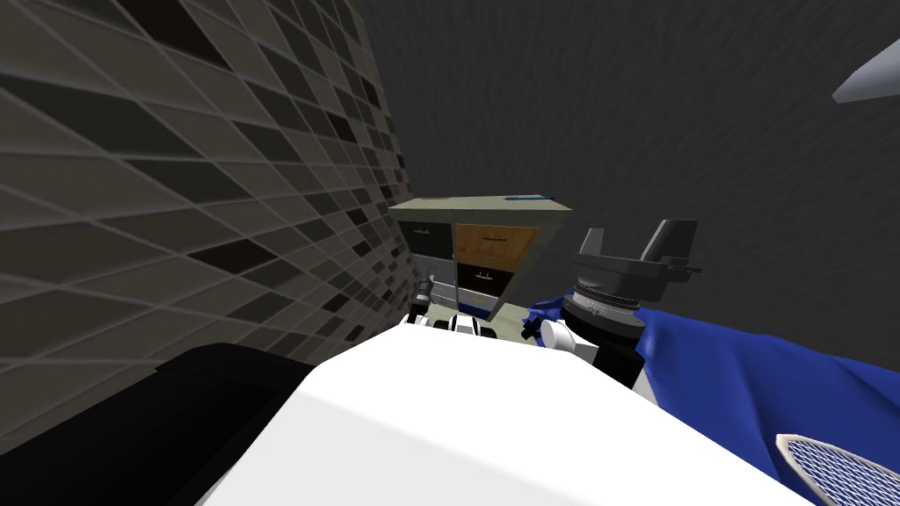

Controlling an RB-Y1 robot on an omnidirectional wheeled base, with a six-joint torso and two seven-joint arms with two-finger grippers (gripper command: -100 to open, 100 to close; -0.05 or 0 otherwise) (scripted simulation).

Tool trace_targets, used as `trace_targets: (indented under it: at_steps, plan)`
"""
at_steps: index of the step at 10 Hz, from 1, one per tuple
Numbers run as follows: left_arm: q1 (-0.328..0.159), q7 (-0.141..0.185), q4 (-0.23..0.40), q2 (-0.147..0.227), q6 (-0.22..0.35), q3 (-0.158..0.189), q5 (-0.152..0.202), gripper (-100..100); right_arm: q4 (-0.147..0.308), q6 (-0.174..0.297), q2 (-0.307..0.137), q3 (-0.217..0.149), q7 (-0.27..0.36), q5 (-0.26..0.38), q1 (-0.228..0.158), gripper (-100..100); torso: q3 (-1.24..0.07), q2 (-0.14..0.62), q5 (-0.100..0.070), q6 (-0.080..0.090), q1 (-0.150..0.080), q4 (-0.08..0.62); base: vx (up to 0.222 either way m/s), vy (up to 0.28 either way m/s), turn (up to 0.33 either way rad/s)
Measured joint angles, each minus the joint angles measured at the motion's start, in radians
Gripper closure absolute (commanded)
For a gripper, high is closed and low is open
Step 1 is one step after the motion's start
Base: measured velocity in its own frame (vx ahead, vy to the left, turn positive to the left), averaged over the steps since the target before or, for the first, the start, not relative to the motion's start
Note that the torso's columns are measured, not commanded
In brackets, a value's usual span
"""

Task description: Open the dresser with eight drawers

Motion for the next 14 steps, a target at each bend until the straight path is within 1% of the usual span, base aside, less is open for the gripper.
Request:
trace_targets:
  at_steps: [2,3,4,6,7,9,12,13,14]
  plan:
    - [-0.004,0.005,0.041,-0.050,-0.012,-0.007,-0.002,-100,0.000,0.000,0.000,0.000,0.000,0.000,0.000,0,-0.001,-0.001,0.000,0.000,0.000,0.000,0.064,0.006,-0.026]
    - [-0.006,0.005,0.048,-0.071,-0.012,-0.008,-0.002,-100,0.000,0.000,0.000,0.000,0.000,0.000,0.000,0,0.000,0.001,0.000,0.000,-0.001,0.000,0.018,0.000,-0.001]
    - [-0.006,0.006,0.049,-0.072,-0.011,-0.008,-0.002,-100,0.000,0.000,0.000,0.000,0.000,0.000,0.000,0,0.001,0.002,0.000,0.000,0.000,0.001,0.045,0.003,0.006]
    - [-0.014,0.004,0.022,-0.074,0.020,-0.006,-0.001,-100,0.000,0.000,0.000,0.000,0.000,0.000,0.000,0,-0.001,-0.002,0.000,0.000,0.000,-0.001,0.048,0.004,0.001]
    - [-0.014,0.003,0.021,-0.074,0.024,-0.006,-0.001,100,0.000,0.000,0.000,0.000,0.000,0.000,0.000,0,0.000,0.000,0.000,0.000,0.000,0.000,-0.034,0.006,-0.003]
    - [-0.008,0.004,0.033,-0.073,0.002,-0.008,-0.002,100,0.000,0.000,0.000,0.000,0.000,0.000,0.000,0,0.000,-0.001,0.001,0.001,0.000,-0.001,-0.074,0.010,0.018]
    - [0.005,0.006,0.000,-0.068,0.024,-0.015,-0.002,100,0.000,0.000,0.000,0.000,0.000,0.000,0.000,0,0.002,0.003,0.000,0.000,0.000,0.001,-0.176,0.030,0.017]
    - [0.010,0.007,-0.011,-0.067,0.031,-0.018,-0.002,100,0.000,0.000,0.000,0.000,0.000,0.000,0.000,0,0.001,0.001,0.000,0.000,0.000,0.000,-0.084,0.015,0.001]
    - [0.011,0.007,-0.012,-0.067,0.033,-0.018,-0.003,-100,0.000,0.000,0.000,0.000,0.000,0.000,0.000,0,-0.003,-0.005,0.000,0.000,-0.001,-0.001,-0.015,0.001,-0.004]
